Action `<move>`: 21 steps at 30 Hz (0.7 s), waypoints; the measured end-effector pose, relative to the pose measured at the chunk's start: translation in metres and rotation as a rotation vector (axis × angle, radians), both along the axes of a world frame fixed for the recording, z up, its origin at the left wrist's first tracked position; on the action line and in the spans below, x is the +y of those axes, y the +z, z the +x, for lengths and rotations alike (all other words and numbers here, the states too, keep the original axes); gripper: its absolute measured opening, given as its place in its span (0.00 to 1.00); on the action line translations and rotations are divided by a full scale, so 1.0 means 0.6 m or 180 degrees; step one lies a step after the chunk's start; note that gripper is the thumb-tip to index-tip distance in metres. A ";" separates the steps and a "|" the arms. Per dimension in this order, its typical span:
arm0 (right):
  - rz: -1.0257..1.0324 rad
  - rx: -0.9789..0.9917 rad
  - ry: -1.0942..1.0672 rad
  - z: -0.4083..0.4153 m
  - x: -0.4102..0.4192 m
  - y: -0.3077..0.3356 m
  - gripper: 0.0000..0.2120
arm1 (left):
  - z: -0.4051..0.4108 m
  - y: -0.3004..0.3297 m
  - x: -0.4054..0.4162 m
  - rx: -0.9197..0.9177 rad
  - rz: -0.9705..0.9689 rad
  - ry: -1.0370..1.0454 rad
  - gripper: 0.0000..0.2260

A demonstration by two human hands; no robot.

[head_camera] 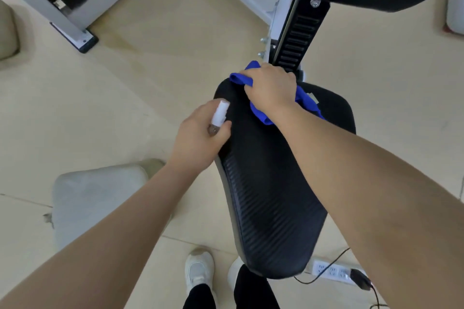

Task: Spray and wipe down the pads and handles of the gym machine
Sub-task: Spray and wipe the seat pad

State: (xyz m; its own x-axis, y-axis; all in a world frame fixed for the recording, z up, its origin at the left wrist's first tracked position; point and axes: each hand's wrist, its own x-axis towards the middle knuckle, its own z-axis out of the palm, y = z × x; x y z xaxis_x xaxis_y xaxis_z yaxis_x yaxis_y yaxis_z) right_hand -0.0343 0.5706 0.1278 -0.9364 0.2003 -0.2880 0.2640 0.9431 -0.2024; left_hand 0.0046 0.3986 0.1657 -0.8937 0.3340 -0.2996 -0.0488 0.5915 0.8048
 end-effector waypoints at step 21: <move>-0.0404 0.0018 0.0399 0.106 -0.042 0.044 0.19 | 0.022 -0.005 -0.002 0.0402 -0.0257 -0.0071 0.16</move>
